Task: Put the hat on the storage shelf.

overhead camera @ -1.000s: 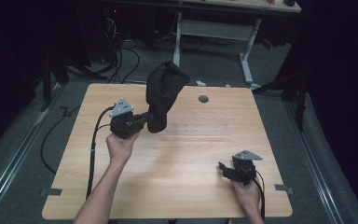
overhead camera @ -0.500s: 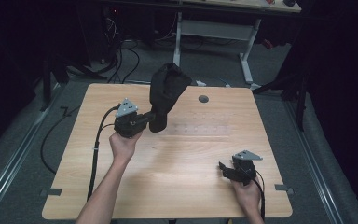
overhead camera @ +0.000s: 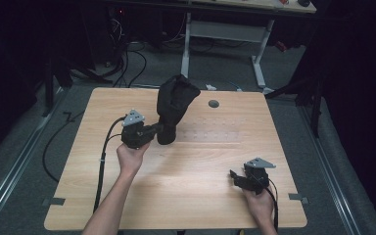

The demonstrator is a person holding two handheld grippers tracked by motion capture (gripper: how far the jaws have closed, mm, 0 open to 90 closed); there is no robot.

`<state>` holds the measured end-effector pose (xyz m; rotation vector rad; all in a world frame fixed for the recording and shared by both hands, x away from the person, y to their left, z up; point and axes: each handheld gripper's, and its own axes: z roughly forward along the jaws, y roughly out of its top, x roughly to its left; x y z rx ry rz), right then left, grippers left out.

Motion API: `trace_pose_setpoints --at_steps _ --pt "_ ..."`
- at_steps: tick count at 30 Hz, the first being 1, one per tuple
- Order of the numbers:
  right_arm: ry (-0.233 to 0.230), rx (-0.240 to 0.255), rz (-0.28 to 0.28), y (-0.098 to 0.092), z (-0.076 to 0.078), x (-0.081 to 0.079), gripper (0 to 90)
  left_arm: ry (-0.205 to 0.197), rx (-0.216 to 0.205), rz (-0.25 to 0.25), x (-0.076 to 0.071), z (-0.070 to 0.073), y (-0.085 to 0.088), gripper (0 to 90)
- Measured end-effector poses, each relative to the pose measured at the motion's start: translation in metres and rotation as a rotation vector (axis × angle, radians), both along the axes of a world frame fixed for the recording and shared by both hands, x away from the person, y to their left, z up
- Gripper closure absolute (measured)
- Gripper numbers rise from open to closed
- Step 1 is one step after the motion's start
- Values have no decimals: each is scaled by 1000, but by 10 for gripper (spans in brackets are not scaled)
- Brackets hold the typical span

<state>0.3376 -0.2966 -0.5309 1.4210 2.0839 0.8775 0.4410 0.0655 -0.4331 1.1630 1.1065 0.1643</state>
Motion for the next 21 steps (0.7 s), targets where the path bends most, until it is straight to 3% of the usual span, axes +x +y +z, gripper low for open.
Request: trace_pose_setpoints --at_steps 8,21 --pt "1 2 -1 0 0 0 343 60 -34 23 1 -8 13 831" --pt "2 2 -2 0 0 0 343 107 -28 45 -3 -10 16 557"
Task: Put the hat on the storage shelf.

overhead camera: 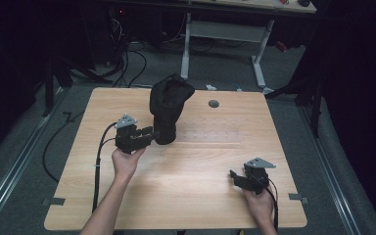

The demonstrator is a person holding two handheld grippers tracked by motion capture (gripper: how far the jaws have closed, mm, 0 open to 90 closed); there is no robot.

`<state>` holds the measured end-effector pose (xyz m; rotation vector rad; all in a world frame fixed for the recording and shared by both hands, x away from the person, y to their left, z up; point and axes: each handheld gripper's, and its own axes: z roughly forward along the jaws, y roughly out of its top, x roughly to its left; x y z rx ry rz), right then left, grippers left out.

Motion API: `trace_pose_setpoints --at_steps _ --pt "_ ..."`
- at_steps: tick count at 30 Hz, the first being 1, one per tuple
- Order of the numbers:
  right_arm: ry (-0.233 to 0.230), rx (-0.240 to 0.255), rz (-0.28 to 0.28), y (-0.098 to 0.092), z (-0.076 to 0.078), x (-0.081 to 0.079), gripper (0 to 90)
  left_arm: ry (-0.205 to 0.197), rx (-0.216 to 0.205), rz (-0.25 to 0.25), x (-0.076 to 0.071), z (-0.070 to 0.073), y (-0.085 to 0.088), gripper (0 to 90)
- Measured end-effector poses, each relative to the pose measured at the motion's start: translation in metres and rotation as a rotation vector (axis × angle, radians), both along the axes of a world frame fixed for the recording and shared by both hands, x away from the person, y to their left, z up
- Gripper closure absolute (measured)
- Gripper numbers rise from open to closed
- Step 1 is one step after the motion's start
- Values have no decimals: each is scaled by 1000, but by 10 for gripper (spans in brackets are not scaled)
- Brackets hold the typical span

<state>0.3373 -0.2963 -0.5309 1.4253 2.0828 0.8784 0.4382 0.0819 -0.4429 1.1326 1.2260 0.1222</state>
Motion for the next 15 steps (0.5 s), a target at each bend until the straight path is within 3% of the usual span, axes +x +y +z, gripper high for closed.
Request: trace_pose_setpoints --at_steps 8,15 --pt "0 0 0 0 0 0 343 11 14 16 -4 4 5 457" --pt "0 0 0 0 0 0 343 23 13 17 -11 9 12 434"
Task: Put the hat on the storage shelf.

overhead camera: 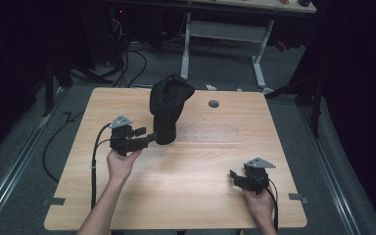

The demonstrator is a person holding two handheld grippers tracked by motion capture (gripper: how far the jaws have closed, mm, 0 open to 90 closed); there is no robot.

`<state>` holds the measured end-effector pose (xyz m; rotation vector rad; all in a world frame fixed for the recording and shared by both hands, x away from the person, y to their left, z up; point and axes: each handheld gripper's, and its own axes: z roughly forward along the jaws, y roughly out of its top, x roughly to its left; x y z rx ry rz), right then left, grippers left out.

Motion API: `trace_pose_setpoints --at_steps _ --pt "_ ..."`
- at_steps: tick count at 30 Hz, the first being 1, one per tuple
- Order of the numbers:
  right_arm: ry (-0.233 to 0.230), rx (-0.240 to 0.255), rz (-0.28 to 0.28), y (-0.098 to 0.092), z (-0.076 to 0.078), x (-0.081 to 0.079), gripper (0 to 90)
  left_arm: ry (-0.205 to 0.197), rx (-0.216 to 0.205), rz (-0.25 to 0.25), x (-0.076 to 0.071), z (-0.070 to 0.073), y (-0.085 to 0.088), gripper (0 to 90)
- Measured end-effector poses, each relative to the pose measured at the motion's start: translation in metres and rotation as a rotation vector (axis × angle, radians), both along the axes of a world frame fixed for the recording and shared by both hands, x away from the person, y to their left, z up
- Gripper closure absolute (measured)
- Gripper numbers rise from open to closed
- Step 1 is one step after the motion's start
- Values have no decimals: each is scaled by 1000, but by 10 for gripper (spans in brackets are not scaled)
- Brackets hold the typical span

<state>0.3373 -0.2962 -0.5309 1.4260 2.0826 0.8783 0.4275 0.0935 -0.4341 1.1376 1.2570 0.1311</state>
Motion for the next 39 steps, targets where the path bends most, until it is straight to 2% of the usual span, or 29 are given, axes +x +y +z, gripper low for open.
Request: trace_pose_setpoints --at_steps 14,24,39 --pt "1 2 -1 0 0 0 343 4 13 3 -18 0 9 415" --pt "1 2 -1 0 0 0 343 12 44 -1 -35 -12 11 405" --pt "1 2 -1 0 0 0 343 35 63 1 -53 -32 11 396"
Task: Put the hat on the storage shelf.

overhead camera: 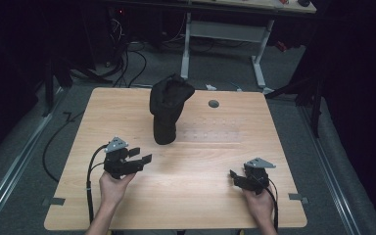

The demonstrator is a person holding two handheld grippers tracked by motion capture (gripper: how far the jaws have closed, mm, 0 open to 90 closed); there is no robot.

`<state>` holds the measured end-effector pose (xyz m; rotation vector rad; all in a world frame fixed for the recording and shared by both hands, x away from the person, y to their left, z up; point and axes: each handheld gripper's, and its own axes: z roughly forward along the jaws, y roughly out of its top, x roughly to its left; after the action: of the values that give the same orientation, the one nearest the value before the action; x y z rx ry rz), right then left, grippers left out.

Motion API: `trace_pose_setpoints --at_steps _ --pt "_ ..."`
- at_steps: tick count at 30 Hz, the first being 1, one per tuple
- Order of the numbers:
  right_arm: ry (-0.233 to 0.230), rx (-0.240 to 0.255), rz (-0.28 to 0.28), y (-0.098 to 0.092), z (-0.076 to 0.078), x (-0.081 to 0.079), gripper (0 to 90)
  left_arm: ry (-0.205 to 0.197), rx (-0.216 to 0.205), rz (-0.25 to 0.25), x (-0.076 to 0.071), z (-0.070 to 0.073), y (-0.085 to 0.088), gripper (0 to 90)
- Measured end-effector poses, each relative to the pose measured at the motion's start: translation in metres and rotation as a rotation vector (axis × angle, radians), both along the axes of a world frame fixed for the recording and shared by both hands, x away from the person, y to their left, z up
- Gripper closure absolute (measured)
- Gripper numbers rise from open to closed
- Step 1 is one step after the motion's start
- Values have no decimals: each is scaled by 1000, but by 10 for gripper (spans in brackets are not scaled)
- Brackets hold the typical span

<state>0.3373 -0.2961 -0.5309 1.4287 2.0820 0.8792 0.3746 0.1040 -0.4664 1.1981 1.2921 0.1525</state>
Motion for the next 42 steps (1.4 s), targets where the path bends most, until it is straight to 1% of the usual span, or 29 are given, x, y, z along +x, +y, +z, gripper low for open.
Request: trace_pose_setpoints --at_steps 7,10,13,15,18,20,22,28,32,33,34,37,39,42 --pt "0 0 0 0 0 0 343 13 14 15 -6 -11 1 387" --pt "0 0 0 0 0 0 343 23 34 24 -8 -19 2 381" --pt "0 0 0 0 0 0 343 35 71 30 -10 -30 2 376" --pt "0 0 0 0 0 0 343 50 106 35 -10 -38 0 375" --pt "0 0 0 0 0 0 342 52 171 44 -11 -49 -2 376" --pt "0 -1 0 0 0 0 343 53 199 48 -12 -55 -3 374" --pt "0 -1 0 0 0 0 343 51 221 50 -12 -60 -4 370" --pt "0 -1 0 0 0 0 343 46 236 68 -13 -67 -5 357" --pt "0 -1 0 0 0 0 343 44 258 75 -14 -73 -5 345" --pt "0 0 0 0 0 0 342 38 264 75 -15 -74 -6 342" --pt "0 -1 0 0 0 0 342 23 264 82 -16 -76 -7 336" --pt "0 0 0 0 0 0 343 -11 288 84 -19 -79 -9 330" --pt "0 0 0 0 0 0 342 -16 311 85 -20 -80 -11 321" --pt "0 -1 0 0 0 0 342 -12 307 84 -20 -80 -12 302"
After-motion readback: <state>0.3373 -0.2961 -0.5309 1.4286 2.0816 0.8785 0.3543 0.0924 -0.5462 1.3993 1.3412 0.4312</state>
